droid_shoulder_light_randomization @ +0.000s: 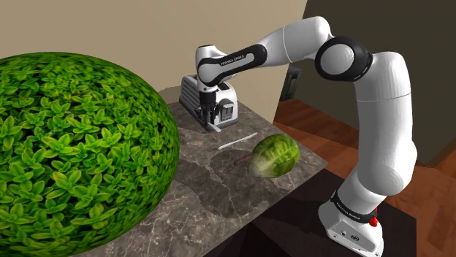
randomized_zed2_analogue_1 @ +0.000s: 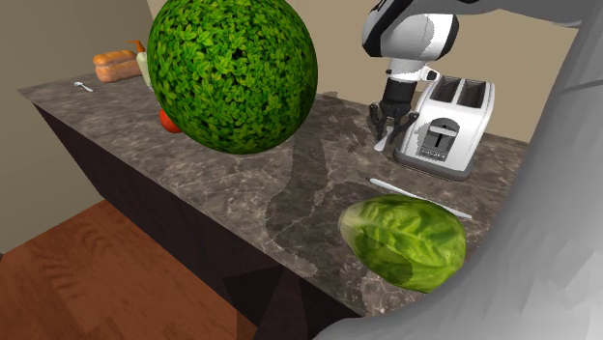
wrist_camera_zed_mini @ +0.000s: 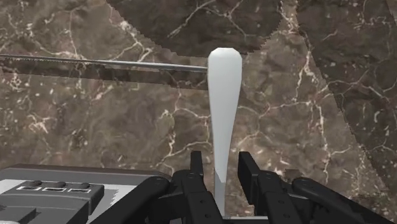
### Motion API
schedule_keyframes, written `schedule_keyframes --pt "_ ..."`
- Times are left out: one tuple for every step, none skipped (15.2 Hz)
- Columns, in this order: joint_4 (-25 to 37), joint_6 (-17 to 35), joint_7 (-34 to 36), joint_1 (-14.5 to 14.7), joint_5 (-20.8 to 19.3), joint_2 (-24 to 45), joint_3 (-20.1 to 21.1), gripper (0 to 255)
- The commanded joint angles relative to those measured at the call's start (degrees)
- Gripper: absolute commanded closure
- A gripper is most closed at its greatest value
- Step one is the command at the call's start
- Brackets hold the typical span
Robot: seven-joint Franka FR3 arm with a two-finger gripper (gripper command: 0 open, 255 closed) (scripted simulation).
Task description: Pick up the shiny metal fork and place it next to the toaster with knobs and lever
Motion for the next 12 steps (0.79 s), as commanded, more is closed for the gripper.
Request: schedule_keyframes --pt "-0.9 1.3 0.1 0.1 -0.1 0.4 -0.1 255" --pt "-1.2 1.9 0.1 0.1 -0.2 0.7 -0.1 255" --pt "-1.4 2.5 0.2 0.1 -0.3 1.1 -0.2 255" --pt "-1.7 3.1 0.2 0.1 -0.4 1.4 -0.2 255" --pt "-1.9 3.7 0.2 0.2 -0.5 1.8 -0.3 255" --pt "-2.1 4.3 0.2 0.2 -0.6 2.2 -0.3 255" --pt "-2.3 4.9 0.3 0.2 -0.7 2.6 -0.4 255" --pt "-2.5 5.4 0.3 0.3 -0.7 2.9 -0.4 255" --pt "-2.7 6.0 0.3 0.3 -0.8 3.4 -0.5 255" --pt "-2.8 6.6 0.4 0.4 -0.9 3.8 -0.6 255" --pt "-2.9 7.1 0.4 0.4 -1.0 4.2 -0.6 255" --pt "-3.1 7.6 0.4 0.4 -1.1 4.6 -0.7 255"
